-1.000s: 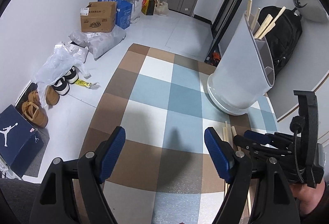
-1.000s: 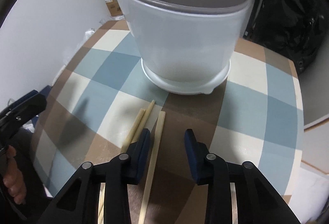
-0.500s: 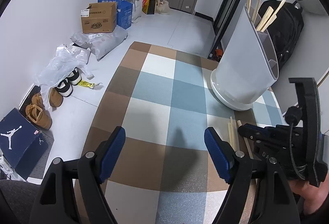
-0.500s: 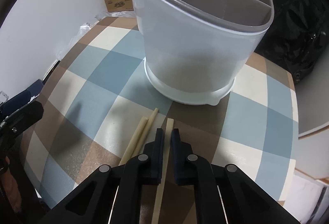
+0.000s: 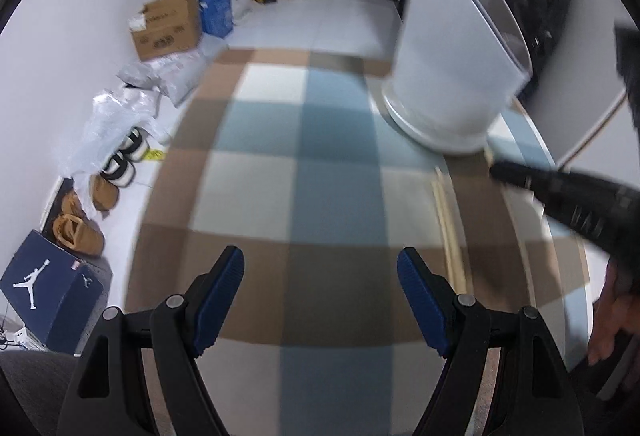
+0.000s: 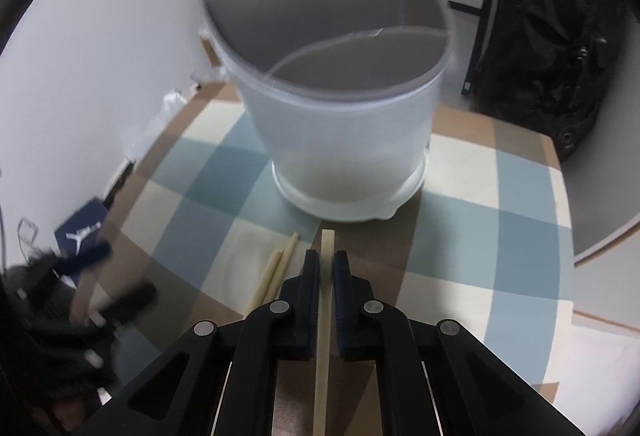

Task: Organize utensils
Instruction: 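Close the right tool on another wooden chopstick, then lower the left tool and close it on a loose chopstick while the right tool holds its chopstick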

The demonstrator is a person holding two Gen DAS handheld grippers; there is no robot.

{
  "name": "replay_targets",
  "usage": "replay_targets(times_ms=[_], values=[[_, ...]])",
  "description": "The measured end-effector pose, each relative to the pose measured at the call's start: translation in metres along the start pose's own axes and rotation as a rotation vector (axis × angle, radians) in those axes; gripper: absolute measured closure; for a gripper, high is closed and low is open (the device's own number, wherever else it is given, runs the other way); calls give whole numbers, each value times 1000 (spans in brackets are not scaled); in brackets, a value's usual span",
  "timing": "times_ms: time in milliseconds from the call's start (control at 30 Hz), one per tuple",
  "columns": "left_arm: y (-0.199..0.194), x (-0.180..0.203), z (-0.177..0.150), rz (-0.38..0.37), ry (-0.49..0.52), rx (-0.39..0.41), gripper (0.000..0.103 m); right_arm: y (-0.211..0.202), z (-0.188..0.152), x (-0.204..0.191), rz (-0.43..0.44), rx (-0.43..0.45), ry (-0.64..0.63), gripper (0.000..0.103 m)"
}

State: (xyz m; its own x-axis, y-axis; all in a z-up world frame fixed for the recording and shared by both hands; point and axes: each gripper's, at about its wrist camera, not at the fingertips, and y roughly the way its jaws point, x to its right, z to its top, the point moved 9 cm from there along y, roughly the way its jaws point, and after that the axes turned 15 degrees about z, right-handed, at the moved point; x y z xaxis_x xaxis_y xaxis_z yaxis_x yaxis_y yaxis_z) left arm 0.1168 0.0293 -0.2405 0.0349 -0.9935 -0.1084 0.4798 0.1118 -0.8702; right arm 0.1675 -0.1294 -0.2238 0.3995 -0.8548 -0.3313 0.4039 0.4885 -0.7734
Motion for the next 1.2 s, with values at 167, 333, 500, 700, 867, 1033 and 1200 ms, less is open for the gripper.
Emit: replay_targets(times_ms=[167,333,500,700,867,1033,1200], values=[[0,18,-9,11,66,-29,28,-21,4,8,27,67,31,97],[1,24,-17,28,82,-57,28,-29,11,16,57,105,47,97],[0,33,-20,48,98,-55,28,-27,17,19,87,129,64,97],[-3,40,-21,93,133,-44,28,-19,22,16,109,156,84,97],[-3,41,-19,99,150,-51,28,-23,22,19,123,172,94,97],[-3,48,-17,81,159,-58,34,-26,23,23,141,183,107,97],[-3,54,-13,53,173,-68,44,-27,22,32,167,185,150,97]])
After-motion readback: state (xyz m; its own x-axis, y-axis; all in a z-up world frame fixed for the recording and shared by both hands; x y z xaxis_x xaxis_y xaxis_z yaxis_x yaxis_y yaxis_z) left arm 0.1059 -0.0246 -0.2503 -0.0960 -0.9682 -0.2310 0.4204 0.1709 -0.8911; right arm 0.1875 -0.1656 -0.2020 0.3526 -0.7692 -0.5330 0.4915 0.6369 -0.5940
